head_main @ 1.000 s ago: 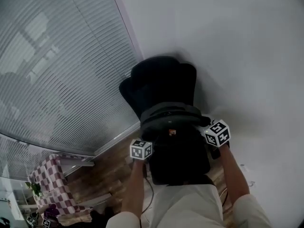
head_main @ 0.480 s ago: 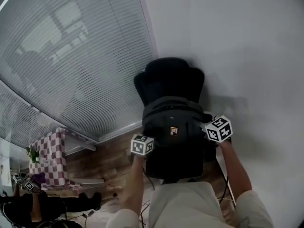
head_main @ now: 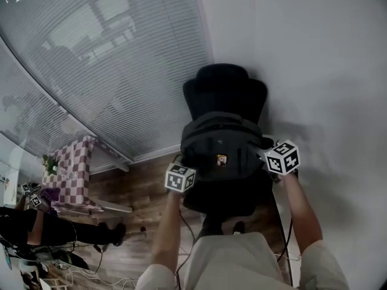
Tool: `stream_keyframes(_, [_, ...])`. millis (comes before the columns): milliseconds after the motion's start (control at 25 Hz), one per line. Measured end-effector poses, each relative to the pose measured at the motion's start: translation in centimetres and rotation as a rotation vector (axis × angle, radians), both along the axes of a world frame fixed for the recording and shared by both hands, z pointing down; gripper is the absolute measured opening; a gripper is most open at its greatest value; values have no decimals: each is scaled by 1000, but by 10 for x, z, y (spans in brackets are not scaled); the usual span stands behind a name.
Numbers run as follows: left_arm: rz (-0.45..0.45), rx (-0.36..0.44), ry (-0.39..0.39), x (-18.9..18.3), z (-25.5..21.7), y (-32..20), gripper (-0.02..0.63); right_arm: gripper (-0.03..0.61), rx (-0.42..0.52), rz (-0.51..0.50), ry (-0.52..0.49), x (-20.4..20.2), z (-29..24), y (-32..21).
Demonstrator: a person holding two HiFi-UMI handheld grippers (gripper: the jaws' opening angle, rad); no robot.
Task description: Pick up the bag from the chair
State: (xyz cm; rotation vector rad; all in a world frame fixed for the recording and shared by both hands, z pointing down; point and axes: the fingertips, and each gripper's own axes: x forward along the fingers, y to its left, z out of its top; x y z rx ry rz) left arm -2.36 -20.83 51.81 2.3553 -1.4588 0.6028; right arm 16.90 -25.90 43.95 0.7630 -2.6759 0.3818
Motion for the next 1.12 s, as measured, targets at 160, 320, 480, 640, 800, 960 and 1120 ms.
stream_keyframes(160, [-22,19,-31,2,-8,24,147,121,11,-26,-19,2,-4,17])
stream_keyframes(320, [-32,26,-30,7,-11,41,147,121,21,-46,-19,6,-9,35])
stream_keyframes(480, [-39,25,-17,15,-9,49,147,121,21,-55,-8,12,-10,41])
stream_keyframes(640, [-45,16,-22,23,-3,57,149,121,19,-79,9,19,-6,46])
stream_keyframes(800, [-41,2,-27,33,2,62,149,121,8,-97,17,26,-1,48])
stream_keyframes(960, [-50,-10,-28,35,7,67,149,121,11,-106,17,28,4,52])
stream_keyframes(1120, [-51,-19,-34,34,8,72,149,121,6,-101,18,28,5,57])
